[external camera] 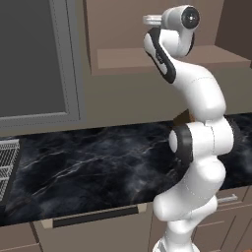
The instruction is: Open the cabinet, pick the kettle from the cabinet, and place it in the sink.
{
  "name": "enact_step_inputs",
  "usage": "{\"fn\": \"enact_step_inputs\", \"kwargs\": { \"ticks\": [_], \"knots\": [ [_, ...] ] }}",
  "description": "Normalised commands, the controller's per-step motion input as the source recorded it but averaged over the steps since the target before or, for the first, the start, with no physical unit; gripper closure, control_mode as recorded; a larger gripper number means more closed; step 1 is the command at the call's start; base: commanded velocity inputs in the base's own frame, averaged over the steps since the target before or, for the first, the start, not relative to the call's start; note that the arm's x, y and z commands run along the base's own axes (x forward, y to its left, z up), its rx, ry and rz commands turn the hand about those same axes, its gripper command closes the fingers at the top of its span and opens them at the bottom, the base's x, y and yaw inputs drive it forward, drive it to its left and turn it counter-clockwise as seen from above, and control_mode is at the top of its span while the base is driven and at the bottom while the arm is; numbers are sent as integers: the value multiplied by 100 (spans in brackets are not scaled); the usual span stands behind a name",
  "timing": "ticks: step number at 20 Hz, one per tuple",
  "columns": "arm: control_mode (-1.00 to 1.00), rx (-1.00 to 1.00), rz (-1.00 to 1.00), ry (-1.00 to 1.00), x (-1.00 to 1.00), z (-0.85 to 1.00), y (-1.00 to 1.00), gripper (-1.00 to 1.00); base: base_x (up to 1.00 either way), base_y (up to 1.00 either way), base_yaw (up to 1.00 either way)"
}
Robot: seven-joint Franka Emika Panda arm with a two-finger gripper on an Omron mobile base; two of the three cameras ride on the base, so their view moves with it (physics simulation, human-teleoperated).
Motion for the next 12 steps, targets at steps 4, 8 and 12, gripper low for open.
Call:
{"fn": "enact_step_inputs", "kwargs": {
  "ticks": [4,8,12],
  "knots": [
    [-100,4,0,-19,-61,0,13,100,0,0,0],
    [-100,3,0,-15,-61,0,15,100,0,0,0],
    [-100,0,0,-5,-62,3,16,100,0,0,0]
  ]
}}
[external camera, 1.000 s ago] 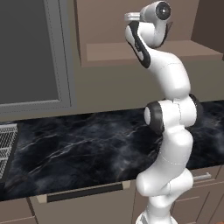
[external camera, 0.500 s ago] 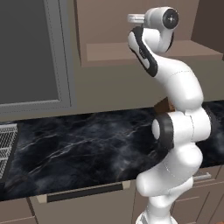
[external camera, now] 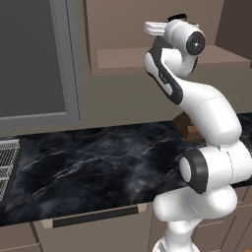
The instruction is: Open the cabinet, pick the kettle from the cabinet, and place it in the sink.
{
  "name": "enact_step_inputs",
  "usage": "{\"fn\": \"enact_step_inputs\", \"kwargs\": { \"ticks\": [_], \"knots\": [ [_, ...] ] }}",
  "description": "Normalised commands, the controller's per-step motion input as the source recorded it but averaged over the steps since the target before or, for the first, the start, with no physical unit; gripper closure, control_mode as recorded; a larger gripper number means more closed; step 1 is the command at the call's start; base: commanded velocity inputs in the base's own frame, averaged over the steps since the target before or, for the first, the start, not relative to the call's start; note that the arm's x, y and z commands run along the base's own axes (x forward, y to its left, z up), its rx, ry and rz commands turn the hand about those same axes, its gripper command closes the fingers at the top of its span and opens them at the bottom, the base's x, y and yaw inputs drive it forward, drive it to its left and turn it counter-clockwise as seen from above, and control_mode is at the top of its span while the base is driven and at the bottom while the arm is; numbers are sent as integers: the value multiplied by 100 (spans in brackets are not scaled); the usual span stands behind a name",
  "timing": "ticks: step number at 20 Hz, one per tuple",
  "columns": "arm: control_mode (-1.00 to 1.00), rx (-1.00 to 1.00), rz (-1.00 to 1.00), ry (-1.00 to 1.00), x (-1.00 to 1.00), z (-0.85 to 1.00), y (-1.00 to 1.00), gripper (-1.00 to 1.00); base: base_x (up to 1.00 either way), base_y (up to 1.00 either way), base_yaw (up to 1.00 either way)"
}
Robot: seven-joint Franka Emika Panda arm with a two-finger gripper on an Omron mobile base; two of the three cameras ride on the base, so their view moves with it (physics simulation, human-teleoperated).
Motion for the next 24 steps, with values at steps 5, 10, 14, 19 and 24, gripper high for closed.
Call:
{"fn": "enact_step_inputs", "kwargs": {
  "ticks": [5,10,14,19,24],
  "knots": [
    [-100,0,0,6,-55,23,15,100,0,0,0],
    [-100,0,0,19,-47,30,19,100,0,0,0],
    [-100,0,0,13,-55,18,19,100,0,0,0],
    [-100,-7,-3,1,-71,-7,26,100,0,0,0],
    [-100,-2,-5,-9,-75,-16,23,100,0,0,0]
  ]
}}
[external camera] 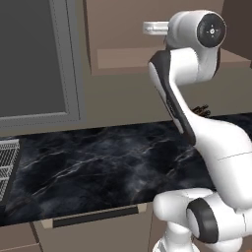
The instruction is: Open the cabinet, pick the kettle from the cabinet, and place it in the sink.
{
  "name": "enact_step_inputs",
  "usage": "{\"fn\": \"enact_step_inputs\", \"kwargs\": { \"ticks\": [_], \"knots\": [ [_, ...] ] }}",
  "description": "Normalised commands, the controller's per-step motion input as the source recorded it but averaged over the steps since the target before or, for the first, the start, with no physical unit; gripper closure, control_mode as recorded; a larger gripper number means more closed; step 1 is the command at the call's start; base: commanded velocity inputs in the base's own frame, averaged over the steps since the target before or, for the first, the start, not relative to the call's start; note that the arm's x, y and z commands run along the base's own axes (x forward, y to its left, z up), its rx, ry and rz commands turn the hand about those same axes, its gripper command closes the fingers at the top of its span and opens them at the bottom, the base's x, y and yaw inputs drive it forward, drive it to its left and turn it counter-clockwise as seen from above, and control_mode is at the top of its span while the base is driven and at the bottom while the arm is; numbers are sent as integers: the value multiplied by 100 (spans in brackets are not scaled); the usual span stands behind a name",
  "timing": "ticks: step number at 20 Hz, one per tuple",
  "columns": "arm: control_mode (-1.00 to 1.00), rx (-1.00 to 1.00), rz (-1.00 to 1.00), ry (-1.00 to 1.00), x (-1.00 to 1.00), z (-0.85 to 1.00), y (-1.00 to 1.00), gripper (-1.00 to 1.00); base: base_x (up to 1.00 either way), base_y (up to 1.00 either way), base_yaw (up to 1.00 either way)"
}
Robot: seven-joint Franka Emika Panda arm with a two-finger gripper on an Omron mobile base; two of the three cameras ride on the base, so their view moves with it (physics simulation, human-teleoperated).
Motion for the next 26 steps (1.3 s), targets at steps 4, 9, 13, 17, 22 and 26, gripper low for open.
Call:
{"fn": "enact_step_inputs", "kwargs": {
  "ticks": [4,9,13,17,22,26],
  "knots": [
    [-100,0,-9,-4,-71,-23,15,100,0,0,0],
    [-100,0,-12,0,-62,-24,12,100,0,0,0],
    [-100,0,-7,0,-45,-38,13,100,0,0,0],
    [-100,4,-1,-3,-36,-49,10,100,0,0,0],
    [-100,8,-2,-1,-25,-46,5,100,0,0,0],
    [-100,16,0,0,-11,-40,-3,100,0,0,0]
  ]
}}
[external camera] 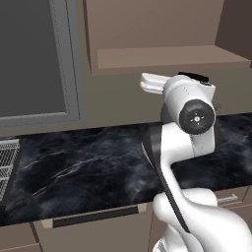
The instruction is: Open the cabinet, pick the kettle from the cabinet, and place it in the sink.
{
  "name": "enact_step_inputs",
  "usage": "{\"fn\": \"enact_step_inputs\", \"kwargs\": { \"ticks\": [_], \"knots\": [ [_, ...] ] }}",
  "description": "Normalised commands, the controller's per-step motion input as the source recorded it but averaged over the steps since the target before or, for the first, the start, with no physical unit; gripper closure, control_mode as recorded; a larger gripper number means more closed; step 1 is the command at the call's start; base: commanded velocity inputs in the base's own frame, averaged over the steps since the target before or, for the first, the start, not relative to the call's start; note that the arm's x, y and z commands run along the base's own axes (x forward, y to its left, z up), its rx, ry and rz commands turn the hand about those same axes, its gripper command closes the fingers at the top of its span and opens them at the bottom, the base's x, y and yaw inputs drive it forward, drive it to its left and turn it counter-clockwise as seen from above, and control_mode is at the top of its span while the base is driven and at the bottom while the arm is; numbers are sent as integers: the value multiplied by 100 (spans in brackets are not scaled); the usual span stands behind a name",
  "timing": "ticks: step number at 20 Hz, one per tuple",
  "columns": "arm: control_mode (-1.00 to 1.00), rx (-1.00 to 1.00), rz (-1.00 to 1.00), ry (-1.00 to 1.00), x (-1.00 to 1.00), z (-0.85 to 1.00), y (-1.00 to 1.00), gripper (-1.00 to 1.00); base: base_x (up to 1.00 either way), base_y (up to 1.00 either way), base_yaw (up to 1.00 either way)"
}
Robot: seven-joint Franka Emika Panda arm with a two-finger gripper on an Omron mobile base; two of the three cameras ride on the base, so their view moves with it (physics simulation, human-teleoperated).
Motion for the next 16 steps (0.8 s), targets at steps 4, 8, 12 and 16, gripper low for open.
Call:
{"fn": "enact_step_inputs", "kwargs": {
  "ticks": [4,8,12,16],
  "knots": [
    [-100,14,0,0,-12,-31,-2,100,0,0,0],
    [-100,4,-2,-1,-6,-24,0,100,0,0,0],
    [-100,0,-5,-3,-2,-23,0,100,0,0,0],
    [-100,0,-1,0,-1,-8,0,100,0,0,0]
  ]
}}
